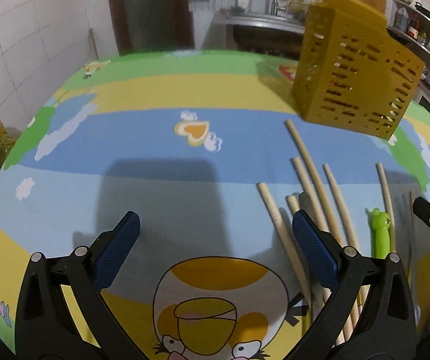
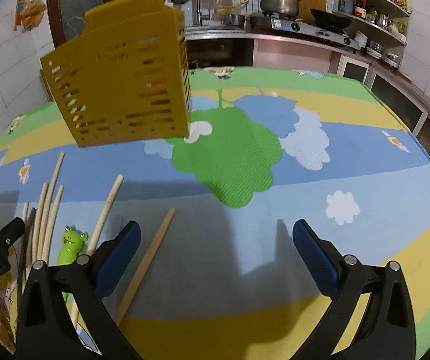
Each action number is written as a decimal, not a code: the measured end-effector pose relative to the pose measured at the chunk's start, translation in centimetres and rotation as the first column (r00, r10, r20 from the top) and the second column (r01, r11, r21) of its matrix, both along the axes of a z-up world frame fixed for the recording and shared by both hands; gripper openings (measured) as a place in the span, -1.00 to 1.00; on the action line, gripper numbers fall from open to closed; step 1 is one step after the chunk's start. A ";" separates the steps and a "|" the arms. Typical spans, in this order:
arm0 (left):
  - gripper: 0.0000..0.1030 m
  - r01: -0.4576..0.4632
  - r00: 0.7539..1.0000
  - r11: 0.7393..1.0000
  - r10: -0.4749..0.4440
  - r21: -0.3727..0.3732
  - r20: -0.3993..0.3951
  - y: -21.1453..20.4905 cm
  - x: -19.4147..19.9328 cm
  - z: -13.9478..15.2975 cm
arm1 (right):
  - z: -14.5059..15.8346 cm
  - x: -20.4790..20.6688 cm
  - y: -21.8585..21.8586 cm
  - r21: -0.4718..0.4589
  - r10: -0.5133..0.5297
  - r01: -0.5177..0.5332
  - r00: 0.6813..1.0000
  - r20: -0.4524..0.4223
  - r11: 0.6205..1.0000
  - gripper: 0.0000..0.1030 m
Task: Organize utensils
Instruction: 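Move both tools down over the wooden chopsticks beside the yellow holder, then close the right tool on a wooden chopstick while the left tool grasps another chopstick, then lift both held chopsticks over the yellow holder and open both tools to drop them in, then move both tools back down over the remaining utensils on the tablecloth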
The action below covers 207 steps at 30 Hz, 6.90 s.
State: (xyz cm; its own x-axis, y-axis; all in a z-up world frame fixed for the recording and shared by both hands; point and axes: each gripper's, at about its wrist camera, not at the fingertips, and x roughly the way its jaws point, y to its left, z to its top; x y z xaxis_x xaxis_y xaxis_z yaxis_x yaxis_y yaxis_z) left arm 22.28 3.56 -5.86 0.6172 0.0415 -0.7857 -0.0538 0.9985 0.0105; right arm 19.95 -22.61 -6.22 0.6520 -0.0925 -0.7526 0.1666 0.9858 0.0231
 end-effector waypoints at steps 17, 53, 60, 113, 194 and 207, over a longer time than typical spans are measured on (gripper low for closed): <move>0.91 -0.002 0.999 1.000 0.003 0.024 -0.047 -0.5 0.7 -0.5 | -0.8 0.5 0.1 0.002 -0.025 0.025 0.998 -0.065 1.000 0.92; -0.27 0.072 0.992 0.997 -0.075 -0.037 -0.104 -2.6 0.7 0.6 | 0.5 -0.4 3.2 0.010 -0.050 0.051 0.997 -0.066 0.999 -0.24; -0.81 0.038 0.988 0.996 -0.050 -0.086 -0.147 -2.2 2.5 0.8 | 0.9 1.5 3.8 0.027 -0.031 0.034 0.996 -0.088 0.999 -0.83; -0.92 0.158 0.773 0.982 -0.056 -0.106 0.632 -9.9 10.6 23.2 | 23.5 10.3 -0.6 0.007 0.086 -0.119 0.755 0.650 0.993 -0.90; 0.89 0.002 0.999 1.000 -0.002 0.008 -0.038 -2.3 0.1 -0.6 | -0.7 0.1 -3.6 0.030 0.026 -0.025 1.000 -0.012 0.999 0.50; -0.08 0.070 0.995 0.997 -0.069 0.011 -0.068 -4.6 -0.2 0.4 | -0.5 -0.1 -2.6 0.016 0.001 -0.001 0.999 -0.045 1.000 -0.02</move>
State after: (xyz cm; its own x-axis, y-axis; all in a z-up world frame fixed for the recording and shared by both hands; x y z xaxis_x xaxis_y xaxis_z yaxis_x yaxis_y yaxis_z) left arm 22.04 -1.08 -5.46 0.5648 0.0113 -0.8252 0.0173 0.9995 0.0254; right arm 19.89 -25.20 -6.73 0.6177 -0.0796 -0.7823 0.1668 0.9855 0.0314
